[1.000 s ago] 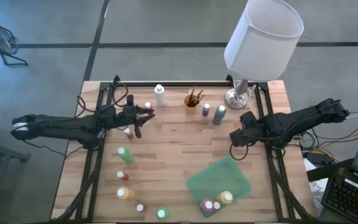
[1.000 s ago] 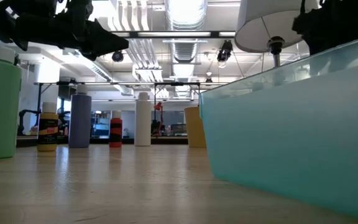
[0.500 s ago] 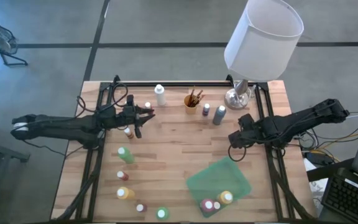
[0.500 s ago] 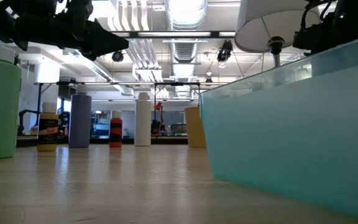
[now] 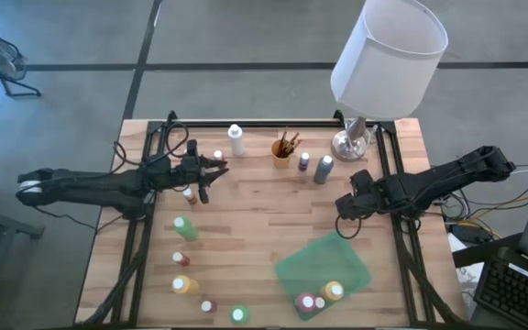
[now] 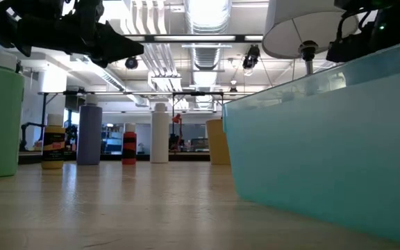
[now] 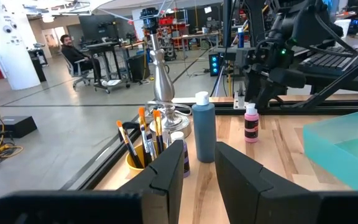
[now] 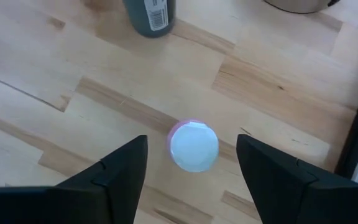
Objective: Pick & Place Paint Supplies
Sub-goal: Put the pink paint bottle into the green bin
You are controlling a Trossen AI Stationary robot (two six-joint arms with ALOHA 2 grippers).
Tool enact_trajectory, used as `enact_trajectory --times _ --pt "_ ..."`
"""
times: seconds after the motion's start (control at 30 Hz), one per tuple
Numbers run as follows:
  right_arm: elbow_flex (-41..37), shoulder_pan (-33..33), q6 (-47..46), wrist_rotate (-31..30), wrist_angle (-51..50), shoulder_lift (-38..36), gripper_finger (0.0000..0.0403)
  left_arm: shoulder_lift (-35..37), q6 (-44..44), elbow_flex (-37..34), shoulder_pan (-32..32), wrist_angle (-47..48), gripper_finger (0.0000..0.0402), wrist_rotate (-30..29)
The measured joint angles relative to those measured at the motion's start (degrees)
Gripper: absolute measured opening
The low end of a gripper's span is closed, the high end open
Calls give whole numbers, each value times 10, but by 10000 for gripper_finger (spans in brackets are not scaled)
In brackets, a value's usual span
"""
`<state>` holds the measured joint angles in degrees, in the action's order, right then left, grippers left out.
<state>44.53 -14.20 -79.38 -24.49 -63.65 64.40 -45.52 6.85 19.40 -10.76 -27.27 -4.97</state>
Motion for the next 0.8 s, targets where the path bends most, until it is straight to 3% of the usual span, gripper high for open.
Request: enact_trajectory --times 0.23,0.8 --pt "-1 5 -2 0 15 0 248 0 0 0 0 1 97 0" --pt "-3 16 40 19 26 75 192 0 0 0 0 3 97 0"
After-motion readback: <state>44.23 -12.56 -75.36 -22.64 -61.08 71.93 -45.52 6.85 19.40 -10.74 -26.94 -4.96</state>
